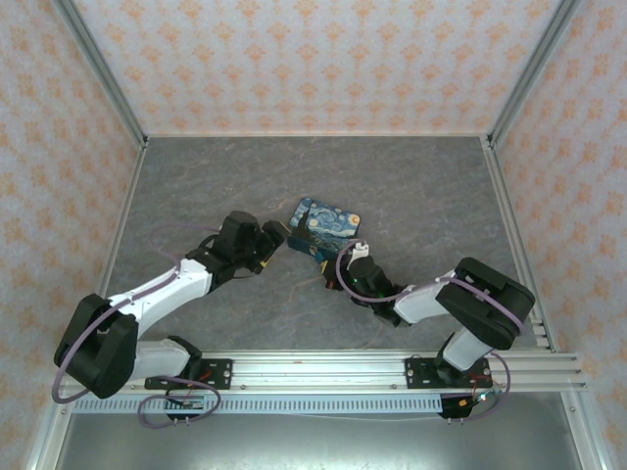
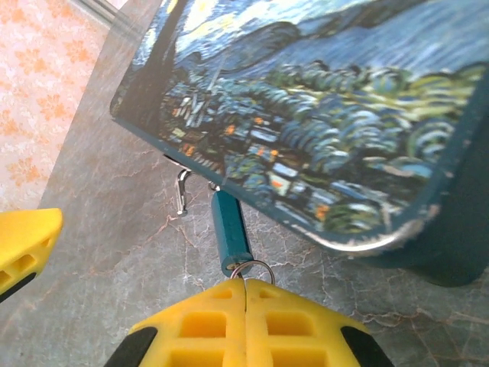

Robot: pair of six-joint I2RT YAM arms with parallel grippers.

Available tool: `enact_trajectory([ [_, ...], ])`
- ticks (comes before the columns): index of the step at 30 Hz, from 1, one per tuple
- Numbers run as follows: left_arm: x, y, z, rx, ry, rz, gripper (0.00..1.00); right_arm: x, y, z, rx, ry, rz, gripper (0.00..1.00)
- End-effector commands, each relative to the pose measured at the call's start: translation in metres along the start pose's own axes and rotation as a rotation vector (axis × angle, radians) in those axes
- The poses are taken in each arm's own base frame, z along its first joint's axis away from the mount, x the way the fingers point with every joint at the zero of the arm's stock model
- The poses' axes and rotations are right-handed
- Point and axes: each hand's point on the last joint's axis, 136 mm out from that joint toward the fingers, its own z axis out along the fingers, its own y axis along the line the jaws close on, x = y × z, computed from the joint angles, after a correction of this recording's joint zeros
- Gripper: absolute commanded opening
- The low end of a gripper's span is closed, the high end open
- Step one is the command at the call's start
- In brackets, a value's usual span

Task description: Unlock a padlock with a key

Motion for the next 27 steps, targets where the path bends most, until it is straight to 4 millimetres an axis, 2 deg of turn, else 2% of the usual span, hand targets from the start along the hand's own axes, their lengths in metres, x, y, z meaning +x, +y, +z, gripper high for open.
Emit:
enact_trajectory([
  [1, -0.008, -0.006, -0.003, -0.023, 0.033, 0.131, 0.83, 0.002, -0.001, 0.001, -0.013, 0.013, 0.084, 0.00],
  [8, -0.024, -0.025, 0.020, -0.015, 0.091, 0.232, 0.84, 0.006, -0.005, 0.000, -0.002, 0.032, 0.096, 0.01],
  [11, -0.028, -0.031, 0.033, -0.032, 0.111, 0.275, 0.83, 0.005, -0.006, -0.002, 0.008, 0.032, 0.082, 0.17],
  [19, -0.030, -0.042, 0.065, -0.050, 0.190, 0.347, 0.83, -0.008, -0.009, -0.021, 0.056, 0.004, -0.009, 0.43],
  [23, -0.028, -0.034, 0.081, -0.083, 0.225, 0.354, 0.81, -0.014, 0.001, -0.026, 0.004, -0.003, -0.022, 0.53],
  [27, -0.027, -0.019, 0.087, -0.130, 0.232, 0.356, 0.79, -0.017, 0.020, -0.027, -0.095, 0.011, -0.020, 0.64],
])
